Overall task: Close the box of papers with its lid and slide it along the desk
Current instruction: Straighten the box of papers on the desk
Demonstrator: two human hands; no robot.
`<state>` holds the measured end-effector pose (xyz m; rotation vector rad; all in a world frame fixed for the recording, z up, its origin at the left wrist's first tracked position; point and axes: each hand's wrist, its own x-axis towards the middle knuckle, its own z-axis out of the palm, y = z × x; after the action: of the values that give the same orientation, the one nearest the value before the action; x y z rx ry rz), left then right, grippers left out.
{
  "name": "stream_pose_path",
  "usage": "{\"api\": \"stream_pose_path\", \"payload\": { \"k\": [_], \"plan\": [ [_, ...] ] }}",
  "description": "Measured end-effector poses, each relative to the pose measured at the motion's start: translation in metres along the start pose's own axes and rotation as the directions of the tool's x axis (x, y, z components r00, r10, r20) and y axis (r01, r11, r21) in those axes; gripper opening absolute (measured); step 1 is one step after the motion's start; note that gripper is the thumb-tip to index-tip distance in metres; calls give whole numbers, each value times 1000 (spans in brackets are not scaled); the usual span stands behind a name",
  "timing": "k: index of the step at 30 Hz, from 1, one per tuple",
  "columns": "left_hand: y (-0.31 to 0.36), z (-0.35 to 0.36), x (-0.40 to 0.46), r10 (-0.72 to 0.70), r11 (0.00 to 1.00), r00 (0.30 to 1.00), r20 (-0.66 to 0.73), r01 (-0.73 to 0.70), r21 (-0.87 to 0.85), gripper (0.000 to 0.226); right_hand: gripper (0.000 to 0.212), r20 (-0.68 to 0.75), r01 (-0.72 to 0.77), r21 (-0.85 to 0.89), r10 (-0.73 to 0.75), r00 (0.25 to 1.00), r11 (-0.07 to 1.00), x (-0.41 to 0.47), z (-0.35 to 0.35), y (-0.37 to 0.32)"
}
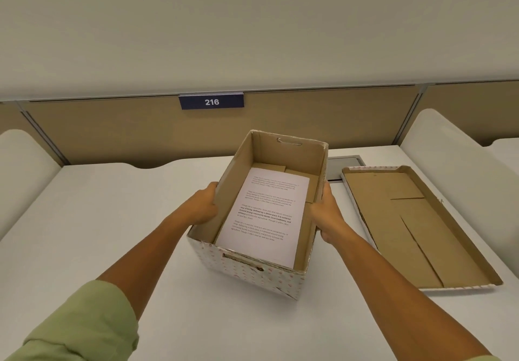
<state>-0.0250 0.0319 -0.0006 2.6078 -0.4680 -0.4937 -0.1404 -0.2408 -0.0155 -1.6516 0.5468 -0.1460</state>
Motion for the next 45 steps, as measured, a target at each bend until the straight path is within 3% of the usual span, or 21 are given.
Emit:
{"api": "stream_pose_path", "payload": {
  "k": [3,6,8,11,14,17,21,25,31,36,45],
  "plan": [
    [0,-1,-27,119,990,993,10,-118,-76,73,71,14,49,-9,-49,999,999,-17,-4,-4],
    [1,6,-52,234,972,972,-38,-233,11,75,82,59,108,-41,-105,993,993,-36,-6,-9],
    [3,13,-70,253,967,963,-91,-253,15,75,89,93,160,-80,-152,984,984,-47,-5,-8],
    [-1,23,-90,254,966,947,-198,-257,9,97,91,105,199,-115,-188,977,973,-63,-3,-7],
    [-3,31,-114,247,966,949,-197,-258,-34,76,85,111,215,-126,-201,973,969,-78,-4,-2],
    [-9,38,-127,175,983,964,-201,-181,-13,92,86,110,223,-138,-209,972,965,-90,-4,4],
    [-3,43,-147,52,966,960,-275,-118,-229,69,86,114,213,-204,-193,975,955,-104,-1,14],
    [-2,50,-161,-118,964,949,-292,40,-261,67,86,127,172,-238,-145,981,956,-115,1,24],
    [-12,59,-172,-229,927,882,-413,69,-368,12,79,163,104,-234,-66,984,967,-126,2,36],
    [-21,66,-179,-287,911,844,-452,95,-400,10,74,162,89,-196,-57,985,977,-130,7,36],
    [-20,71,-186,-313,874,851,-422,84,-479,14,75,133,18,-171,5,991,985,-135,12,50]
  ]
}}
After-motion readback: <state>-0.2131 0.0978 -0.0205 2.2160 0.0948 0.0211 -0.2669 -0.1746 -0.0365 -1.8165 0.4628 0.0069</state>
